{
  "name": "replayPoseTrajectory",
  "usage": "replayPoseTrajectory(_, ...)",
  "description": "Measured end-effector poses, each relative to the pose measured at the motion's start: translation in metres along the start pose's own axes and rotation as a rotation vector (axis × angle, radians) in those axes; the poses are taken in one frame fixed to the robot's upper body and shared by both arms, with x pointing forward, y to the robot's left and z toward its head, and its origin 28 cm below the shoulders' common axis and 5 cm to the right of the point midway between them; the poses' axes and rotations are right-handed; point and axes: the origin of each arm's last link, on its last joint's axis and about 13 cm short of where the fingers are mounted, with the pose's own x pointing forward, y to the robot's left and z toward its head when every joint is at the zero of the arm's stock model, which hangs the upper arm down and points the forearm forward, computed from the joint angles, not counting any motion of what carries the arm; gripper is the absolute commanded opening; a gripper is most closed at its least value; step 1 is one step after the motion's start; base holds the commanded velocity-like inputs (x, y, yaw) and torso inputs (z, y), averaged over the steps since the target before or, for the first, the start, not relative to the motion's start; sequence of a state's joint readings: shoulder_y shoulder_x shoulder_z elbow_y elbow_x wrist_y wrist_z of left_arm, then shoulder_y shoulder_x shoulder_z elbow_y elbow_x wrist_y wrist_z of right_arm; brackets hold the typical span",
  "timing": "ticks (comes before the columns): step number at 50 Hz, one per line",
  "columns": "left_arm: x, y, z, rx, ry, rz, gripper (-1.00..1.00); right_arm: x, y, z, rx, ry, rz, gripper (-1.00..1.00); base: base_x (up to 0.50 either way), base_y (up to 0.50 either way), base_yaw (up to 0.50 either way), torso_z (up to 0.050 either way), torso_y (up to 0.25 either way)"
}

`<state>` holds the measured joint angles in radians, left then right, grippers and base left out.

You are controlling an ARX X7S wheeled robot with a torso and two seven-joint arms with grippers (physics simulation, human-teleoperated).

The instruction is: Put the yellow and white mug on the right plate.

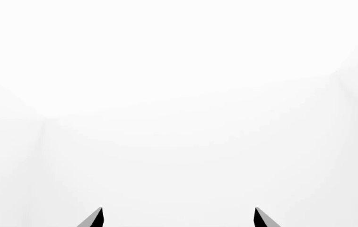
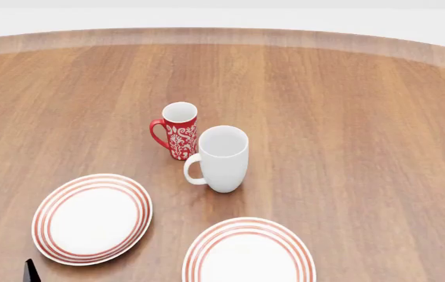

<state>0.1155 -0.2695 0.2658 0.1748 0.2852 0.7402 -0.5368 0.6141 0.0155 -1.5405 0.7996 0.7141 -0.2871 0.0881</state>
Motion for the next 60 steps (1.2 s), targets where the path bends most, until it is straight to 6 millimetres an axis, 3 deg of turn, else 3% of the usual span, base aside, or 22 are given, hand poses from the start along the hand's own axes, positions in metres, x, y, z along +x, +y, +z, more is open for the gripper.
replayPoseTrajectory(24, 0.0, 0.0, 0.002, -0.004, -0.005, 0.0, 1.0, 0.0, 0.003, -0.001, -0.062, 0.006, 0.012, 1.0, 0.0, 0.0, 0.0, 0.0, 0.0)
replayPoseTrajectory(60, 0.002, 0.002, 0.001, -0.004, 0.001, 0.002, 1.0, 0.003, -0.009, 0.006, -0.118, 0.017, -0.009, 1.0, 0.0, 0.0, 0.0, 0.0, 0.0)
